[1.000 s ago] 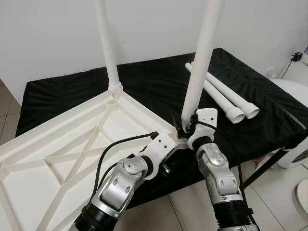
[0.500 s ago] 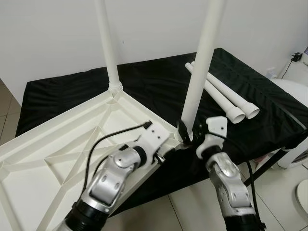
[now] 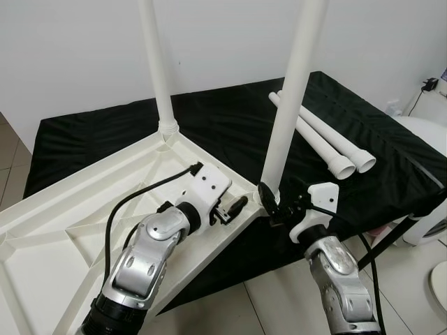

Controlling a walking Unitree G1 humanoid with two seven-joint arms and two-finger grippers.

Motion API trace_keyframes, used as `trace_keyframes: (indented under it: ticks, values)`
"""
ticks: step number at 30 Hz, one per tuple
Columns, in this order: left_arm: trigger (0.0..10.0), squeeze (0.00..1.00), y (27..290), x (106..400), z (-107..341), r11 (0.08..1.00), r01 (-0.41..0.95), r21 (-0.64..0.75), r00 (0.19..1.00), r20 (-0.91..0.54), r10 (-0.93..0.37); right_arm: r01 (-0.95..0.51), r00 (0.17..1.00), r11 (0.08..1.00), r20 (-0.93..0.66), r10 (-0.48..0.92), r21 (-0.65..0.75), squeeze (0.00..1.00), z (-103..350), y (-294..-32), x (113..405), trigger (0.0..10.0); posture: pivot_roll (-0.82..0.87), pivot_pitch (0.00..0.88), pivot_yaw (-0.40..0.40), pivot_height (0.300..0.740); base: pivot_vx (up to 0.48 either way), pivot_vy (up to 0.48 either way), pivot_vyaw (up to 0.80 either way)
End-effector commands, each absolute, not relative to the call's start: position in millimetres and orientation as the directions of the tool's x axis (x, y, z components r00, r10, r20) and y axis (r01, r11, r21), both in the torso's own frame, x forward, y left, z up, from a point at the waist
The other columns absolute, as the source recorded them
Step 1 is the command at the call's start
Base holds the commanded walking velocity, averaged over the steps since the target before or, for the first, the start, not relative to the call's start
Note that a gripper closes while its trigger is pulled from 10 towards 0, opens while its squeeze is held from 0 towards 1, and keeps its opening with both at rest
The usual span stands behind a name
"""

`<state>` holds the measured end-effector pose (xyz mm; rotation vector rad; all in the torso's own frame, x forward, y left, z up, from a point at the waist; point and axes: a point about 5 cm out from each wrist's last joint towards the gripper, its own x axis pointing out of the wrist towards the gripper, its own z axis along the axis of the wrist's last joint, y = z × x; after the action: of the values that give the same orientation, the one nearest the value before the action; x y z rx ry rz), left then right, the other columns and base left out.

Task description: Building children table

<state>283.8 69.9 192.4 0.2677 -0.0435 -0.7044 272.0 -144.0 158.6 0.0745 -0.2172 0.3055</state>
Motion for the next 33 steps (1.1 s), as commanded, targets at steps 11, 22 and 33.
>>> trace_keyframes:
  ticks: [11,22,33]
  values:
    - [10.0,0.0,107.8,302.8,184.0,0.945,0.291,0.152,0.952,0.048,-0.302,-0.313,0.928,0.948,0.23,0.293,0.056,0.0,153.5,-143.5,257.7,10.0,-0.12,0.058,0.051,0.74,0.0,0.0,0.0]
    - [10.0,0.0,142.1,301.7,177.3,0.982,0.109,0.154,0.991,0.06,-0.119,-0.442,0.882,0.895,0.207,0.423,0.053,0.0,153.1,-145.1,246.5,10.0,-0.11,0.063,0.052,0.74,0.0,0.0,0.0]
    - [10.0,0.0,147.6,292.8,167.3,0.991,0.045,0.123,0.978,0.195,-0.069,-0.568,0.813,0.823,0.158,0.56,0.006,0.0,154.2,-150.8,253.9,10.0,-0.09,0.092,0.048,0.74,0.0,0.0,0.0]
